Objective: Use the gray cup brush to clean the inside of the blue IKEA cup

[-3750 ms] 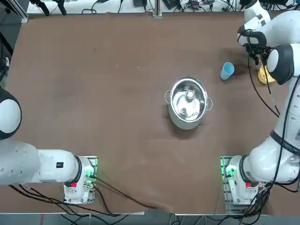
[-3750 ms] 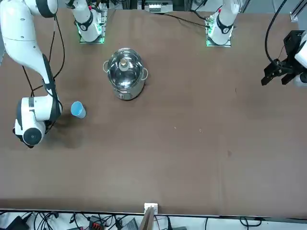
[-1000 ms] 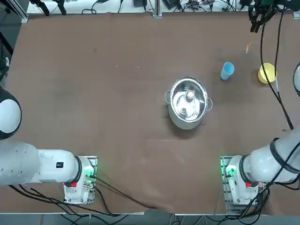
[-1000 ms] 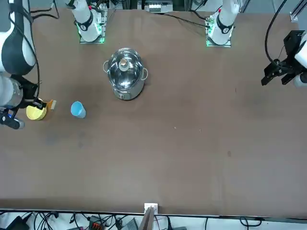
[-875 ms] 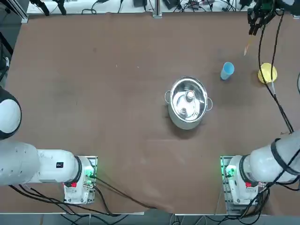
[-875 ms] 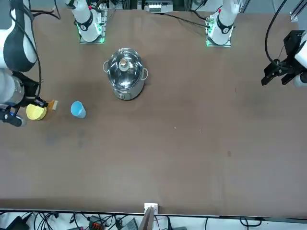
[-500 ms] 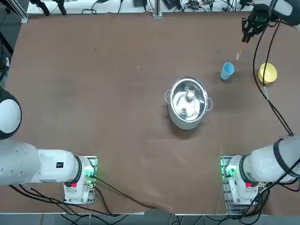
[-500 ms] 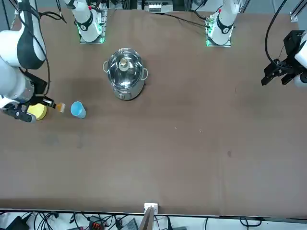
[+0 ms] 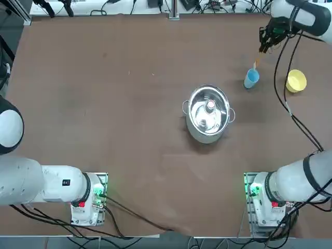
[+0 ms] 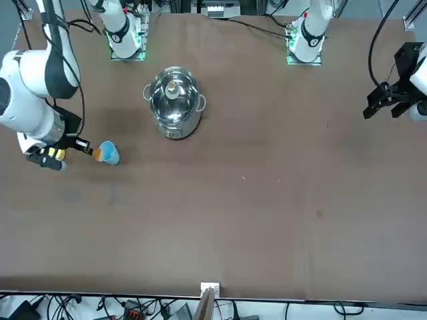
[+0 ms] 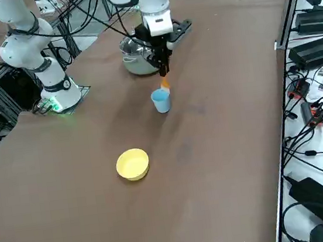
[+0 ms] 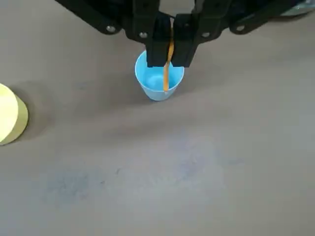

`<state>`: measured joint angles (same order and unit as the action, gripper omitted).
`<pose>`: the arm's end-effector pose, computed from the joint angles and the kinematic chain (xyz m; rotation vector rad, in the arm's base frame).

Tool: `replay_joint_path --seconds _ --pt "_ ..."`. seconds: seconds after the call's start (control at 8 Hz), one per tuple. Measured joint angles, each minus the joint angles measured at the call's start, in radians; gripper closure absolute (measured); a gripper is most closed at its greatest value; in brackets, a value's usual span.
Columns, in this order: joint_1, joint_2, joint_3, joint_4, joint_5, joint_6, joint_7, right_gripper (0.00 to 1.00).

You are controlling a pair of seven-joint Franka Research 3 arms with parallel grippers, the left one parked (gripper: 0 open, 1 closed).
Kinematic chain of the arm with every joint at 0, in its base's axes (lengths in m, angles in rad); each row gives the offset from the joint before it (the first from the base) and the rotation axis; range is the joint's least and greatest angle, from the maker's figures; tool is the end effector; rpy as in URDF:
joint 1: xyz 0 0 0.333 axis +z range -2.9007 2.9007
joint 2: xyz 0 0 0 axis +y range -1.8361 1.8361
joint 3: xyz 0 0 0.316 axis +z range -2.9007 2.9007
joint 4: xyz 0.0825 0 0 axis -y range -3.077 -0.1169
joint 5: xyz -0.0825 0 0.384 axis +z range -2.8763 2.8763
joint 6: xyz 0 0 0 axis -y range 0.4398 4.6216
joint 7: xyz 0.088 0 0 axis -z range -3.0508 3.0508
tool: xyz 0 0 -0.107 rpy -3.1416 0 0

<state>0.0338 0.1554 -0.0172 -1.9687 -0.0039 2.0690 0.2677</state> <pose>0.5824 0.0097 0.3892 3.1025 -0.3883 -0.0839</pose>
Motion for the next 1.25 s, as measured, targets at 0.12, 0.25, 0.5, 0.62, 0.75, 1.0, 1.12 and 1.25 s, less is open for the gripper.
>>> replay_joint_path --seconds 0.12,0.25,0.5,0.62,0.75,1.0,1.12,1.25 --pt "0.004 -0.004 0.0 -0.022 0.0 0.015 0.0 0.95" --pt "0.008 -0.009 0.0 -0.038 0.0 0.017 0.0 0.95" --pt "0.009 -0.014 0.0 -0.069 0.0 0.017 0.0 0.95" --pt "0.009 -0.015 0.0 -0.083 0.0 0.017 0.0 0.95" --pt "0.008 -0.017 -0.002 -0.094 0.0 0.017 0.0 0.95" --pt "0.008 -0.017 -0.008 -0.103 0.0 0.017 0.0 0.95" --pt "0.008 -0.017 -0.011 -0.106 0.0 0.018 0.0 0.95" --pt "0.007 -0.017 -0.011 -0.111 -0.004 0.02 0.0 0.95"
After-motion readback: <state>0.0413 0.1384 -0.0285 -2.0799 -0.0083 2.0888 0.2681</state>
